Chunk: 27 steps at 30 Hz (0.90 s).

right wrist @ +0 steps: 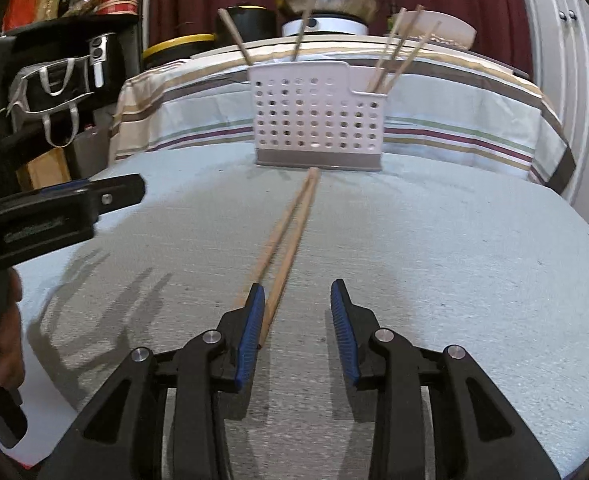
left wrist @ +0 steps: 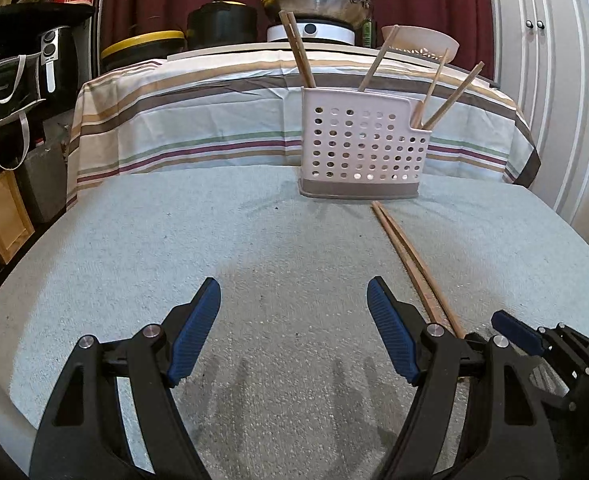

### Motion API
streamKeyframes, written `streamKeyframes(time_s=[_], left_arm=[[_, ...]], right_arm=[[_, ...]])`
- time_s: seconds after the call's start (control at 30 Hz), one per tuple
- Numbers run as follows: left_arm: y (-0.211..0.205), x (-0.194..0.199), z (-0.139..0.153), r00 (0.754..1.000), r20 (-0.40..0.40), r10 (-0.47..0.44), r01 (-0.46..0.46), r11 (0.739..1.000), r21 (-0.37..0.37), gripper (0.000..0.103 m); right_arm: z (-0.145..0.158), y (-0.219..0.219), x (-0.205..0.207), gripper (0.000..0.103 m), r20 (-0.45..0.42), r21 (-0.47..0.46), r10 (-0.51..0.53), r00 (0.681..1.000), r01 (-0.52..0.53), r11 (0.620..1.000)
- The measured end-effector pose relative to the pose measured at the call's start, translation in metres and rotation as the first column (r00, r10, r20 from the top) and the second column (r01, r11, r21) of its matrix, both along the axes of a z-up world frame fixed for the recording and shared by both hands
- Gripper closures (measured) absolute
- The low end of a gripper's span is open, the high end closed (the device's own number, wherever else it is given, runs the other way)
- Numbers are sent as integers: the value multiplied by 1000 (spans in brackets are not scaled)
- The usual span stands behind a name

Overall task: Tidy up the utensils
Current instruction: 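Close the right tool on a chopstick while the left tool grasps the last one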

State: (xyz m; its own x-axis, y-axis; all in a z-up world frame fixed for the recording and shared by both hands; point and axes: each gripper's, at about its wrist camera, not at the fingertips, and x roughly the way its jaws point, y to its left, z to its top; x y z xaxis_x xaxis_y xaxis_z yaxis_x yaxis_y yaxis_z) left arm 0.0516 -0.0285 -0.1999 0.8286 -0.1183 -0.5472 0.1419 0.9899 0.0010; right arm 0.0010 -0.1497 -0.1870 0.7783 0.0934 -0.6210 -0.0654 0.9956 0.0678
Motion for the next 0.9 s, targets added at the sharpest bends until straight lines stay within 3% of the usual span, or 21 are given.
streamKeyframes(time_s=[0.2,0.27,0.33,0.43,0.9], left_arm=[[-6,-3,2,1000,6,-9,9,1000,-5,29],[-9,-5,2,1000,4,-16,16,1000,-3,29],[-12,-6,1,1000,0,-23,23,1000,-3,29],[-20,-8,-2,999,-17,-42,42,999,-12,29],[-85,-12,-36,983,-108,-147,151,988,25,29]], right_arm=[[-1,7,-2,68,-2,-10,33,999,-33,999],[-5,4,-2,74,-21,1,29,999,-29,1000],[-6,-3,-1,89,-28,13,19,999,-19,1000],[-5,-13,-1,95,-29,24,-4,1000,4,1000],[-7,-49,-6,96,-26,73,-58,998,60,996]])
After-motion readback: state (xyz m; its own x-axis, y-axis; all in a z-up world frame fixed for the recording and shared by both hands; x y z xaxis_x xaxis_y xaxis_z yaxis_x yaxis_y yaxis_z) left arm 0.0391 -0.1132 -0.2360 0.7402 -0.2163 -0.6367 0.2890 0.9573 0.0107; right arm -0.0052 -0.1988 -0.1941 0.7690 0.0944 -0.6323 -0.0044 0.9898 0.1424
